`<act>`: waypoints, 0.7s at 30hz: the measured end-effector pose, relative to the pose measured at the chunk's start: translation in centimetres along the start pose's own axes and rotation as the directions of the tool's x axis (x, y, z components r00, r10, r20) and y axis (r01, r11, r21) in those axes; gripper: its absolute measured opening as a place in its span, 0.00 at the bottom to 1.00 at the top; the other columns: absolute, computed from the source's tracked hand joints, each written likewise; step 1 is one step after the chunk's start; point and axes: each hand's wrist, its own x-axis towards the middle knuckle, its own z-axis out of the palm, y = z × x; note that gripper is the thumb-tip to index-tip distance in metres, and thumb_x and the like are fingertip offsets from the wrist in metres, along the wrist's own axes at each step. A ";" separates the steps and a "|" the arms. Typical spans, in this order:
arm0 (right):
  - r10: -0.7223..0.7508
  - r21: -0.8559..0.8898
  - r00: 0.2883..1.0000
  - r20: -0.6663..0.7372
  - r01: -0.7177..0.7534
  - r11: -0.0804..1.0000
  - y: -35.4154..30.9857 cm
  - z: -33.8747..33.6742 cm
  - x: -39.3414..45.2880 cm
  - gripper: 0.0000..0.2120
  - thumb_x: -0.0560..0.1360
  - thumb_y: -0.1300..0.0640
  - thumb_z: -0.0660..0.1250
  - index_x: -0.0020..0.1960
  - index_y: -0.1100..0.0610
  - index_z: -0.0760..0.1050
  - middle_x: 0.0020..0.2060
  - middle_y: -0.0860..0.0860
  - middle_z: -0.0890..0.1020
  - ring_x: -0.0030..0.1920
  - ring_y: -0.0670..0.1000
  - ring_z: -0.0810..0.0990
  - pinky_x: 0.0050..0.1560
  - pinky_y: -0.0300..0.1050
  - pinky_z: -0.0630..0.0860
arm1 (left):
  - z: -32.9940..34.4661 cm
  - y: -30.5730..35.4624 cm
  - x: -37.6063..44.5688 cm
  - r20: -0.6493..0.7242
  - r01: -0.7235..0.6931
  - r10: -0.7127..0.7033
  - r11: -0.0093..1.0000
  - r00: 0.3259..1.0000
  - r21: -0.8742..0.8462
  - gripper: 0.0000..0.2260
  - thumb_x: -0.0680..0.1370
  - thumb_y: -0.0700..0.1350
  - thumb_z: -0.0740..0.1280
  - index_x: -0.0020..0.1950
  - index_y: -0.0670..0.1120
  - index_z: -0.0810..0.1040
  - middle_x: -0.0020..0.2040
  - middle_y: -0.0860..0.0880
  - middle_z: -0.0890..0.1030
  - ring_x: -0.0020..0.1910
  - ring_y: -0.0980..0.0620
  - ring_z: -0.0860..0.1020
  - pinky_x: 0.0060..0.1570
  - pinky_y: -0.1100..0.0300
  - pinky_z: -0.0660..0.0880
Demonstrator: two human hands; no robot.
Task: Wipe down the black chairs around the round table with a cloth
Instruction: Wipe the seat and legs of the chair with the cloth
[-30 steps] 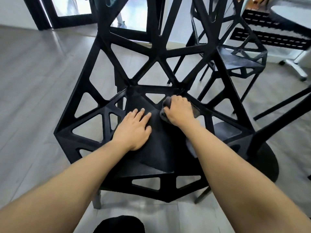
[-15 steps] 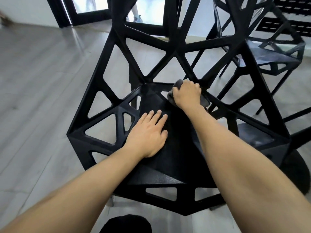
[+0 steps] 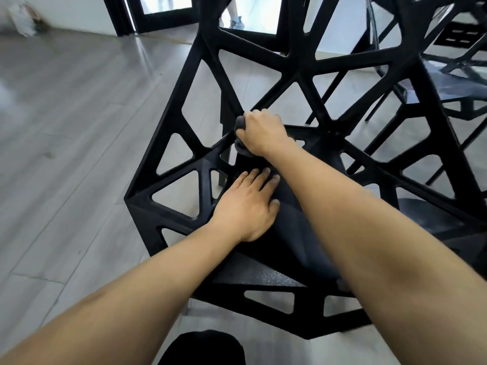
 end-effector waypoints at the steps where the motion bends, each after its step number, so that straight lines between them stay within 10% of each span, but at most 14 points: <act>1: 0.012 -0.039 1.000 -0.004 -0.012 0.999 0.0 0.0 -0.1 0.17 0.81 0.48 0.59 0.62 0.58 0.75 0.60 0.56 0.79 0.62 0.59 0.75 0.59 0.55 0.70 | 0.0 0.0 0.0 0.003 0.003 -0.003 1.000 1.000 0.003 0.26 0.85 0.54 0.50 0.83 0.49 0.53 0.83 0.47 0.51 0.81 0.47 0.48 0.79 0.52 0.43; 12: 0.408 -0.003 0.909 -0.082 -0.410 0.912 10.2 -0.5 -5.2 0.18 0.79 0.50 0.61 0.61 0.61 0.76 0.58 0.60 0.79 0.63 0.63 0.73 0.61 0.60 0.70 | -0.3 0.4 -0.1 0.026 0.021 -0.021 1.000 0.999 0.007 0.27 0.85 0.54 0.49 0.83 0.49 0.50 0.83 0.48 0.50 0.82 0.49 0.47 0.80 0.53 0.43; 21: 0.285 -0.168 0.959 -0.008 -0.282 0.945 5.4 -0.2 -4.6 0.19 0.81 0.47 0.60 0.65 0.58 0.74 0.62 0.55 0.78 0.66 0.58 0.72 0.65 0.56 0.66 | -0.3 0.1 0.0 0.031 0.022 -0.022 1.000 0.999 0.009 0.27 0.85 0.54 0.49 0.83 0.50 0.50 0.83 0.49 0.49 0.81 0.50 0.47 0.79 0.54 0.43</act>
